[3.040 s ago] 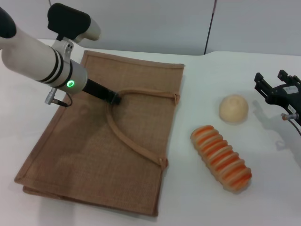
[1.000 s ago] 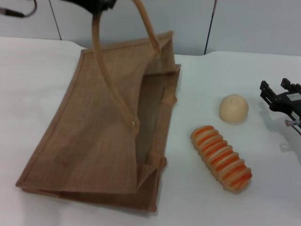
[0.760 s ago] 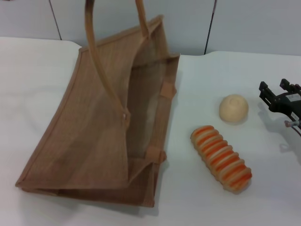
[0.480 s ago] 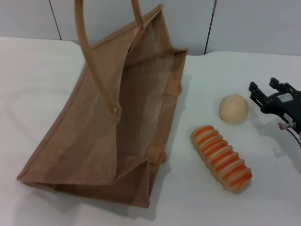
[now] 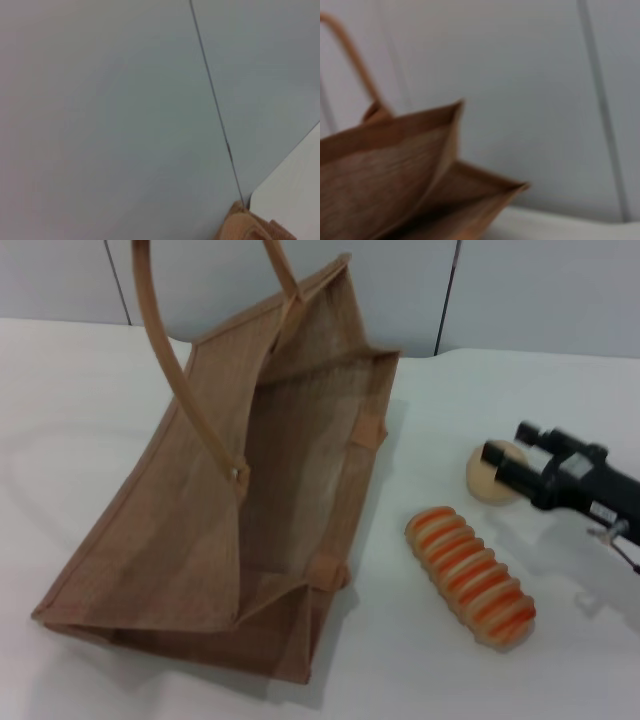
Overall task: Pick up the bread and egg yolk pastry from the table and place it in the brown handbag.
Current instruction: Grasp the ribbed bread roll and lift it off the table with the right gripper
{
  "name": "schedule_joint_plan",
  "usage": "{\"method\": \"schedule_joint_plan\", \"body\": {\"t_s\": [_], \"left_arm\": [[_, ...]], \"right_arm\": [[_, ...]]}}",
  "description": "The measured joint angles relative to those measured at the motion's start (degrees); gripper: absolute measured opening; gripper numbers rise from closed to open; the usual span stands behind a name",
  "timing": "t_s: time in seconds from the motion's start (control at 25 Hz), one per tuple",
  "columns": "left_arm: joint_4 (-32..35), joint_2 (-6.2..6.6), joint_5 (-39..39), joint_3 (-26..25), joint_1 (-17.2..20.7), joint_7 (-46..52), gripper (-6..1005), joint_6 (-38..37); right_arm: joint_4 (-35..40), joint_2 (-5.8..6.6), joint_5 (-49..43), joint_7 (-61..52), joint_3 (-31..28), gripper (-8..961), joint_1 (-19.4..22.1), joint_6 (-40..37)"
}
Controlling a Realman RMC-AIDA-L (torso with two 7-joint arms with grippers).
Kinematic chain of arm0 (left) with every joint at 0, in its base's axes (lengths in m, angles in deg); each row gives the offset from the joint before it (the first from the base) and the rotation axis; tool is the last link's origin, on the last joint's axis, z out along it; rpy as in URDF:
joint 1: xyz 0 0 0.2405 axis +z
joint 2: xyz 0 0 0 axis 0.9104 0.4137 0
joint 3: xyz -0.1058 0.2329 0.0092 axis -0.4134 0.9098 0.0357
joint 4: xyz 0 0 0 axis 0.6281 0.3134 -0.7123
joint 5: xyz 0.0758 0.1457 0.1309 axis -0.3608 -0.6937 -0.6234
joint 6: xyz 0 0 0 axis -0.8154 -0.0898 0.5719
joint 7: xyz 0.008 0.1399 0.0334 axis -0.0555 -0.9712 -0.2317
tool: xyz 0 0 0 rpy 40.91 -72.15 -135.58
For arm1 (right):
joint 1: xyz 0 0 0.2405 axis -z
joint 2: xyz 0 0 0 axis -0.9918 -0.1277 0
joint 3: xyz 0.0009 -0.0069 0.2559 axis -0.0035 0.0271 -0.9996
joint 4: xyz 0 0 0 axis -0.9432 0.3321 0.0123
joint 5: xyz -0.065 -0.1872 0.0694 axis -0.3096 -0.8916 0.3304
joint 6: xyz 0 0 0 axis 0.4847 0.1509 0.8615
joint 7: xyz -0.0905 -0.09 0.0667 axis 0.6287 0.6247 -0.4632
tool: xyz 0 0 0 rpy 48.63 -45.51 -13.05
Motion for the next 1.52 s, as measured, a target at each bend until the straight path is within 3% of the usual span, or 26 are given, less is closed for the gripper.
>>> {"method": "schedule_joint_plan", "body": {"t_s": [0.04, 0.24, 0.4, 0.68, 0.96, 1.24, 1.44, 1.48, 1.52], "left_arm": [[-0.02, -0.03, -0.25, 0.05, 0.03, 0.0, 120, 0.03], [-0.07, -0.11, -1.25, 0.32, 0.24, -0.01, 120, 0.07], [-0.78, -0.09, -1.36, 0.45, 0.32, -0.09, 119, 0.07], [-1.24, 0.01, -1.42, 0.5, 0.3, -0.11, 119, -0.02], [-1.59, 0.0, -1.43, 0.46, 0.38, -0.18, 119, -0.42], [-2.54, -0.21, -1.82, 0.16, 0.4, -0.43, 119, -0.54], [-2.98, -0.41, -2.63, 0.46, 0.17, -0.44, 119, -0.57], [-3.01, -0.42, -2.65, 0.46, 0.17, -0.4, 119, -0.58], [-3.11, -0.43, -2.69, 0.48, 0.23, -0.38, 119, -0.62]], "right_arm": [[0.0, 0.0, 0.0, 0.0, 0.0, 643, 0.0, 0.0], [2.37, 2.58, -3.64, -9.82, 9.08, 644, -0.49, 3.69], [2.64, 3.76, -3.76, -14.05, 14.65, 644, -1.98, 4.83], [1.91, 4.3, -3.68, -16.56, 18.83, 644, -5.36, 1.08], [4.19, 4.02, 1.17, -14.19, 17.62, 644, -5.76, -11.13], [10.53, 2.96, 15.05, -5.26, 15.15, 644, -2.28, -13.13], [18.4, 2.06, 18.42, -0.28, 8.55, 645, 1.98, -14.11], [20.12, 1.72, 18.37, -0.17, 7.34, 645, 2.67, -14.74], [25.75, 0.21, 18.16, 0.57, 4.47, 645, 5.01, -17.34]]}}
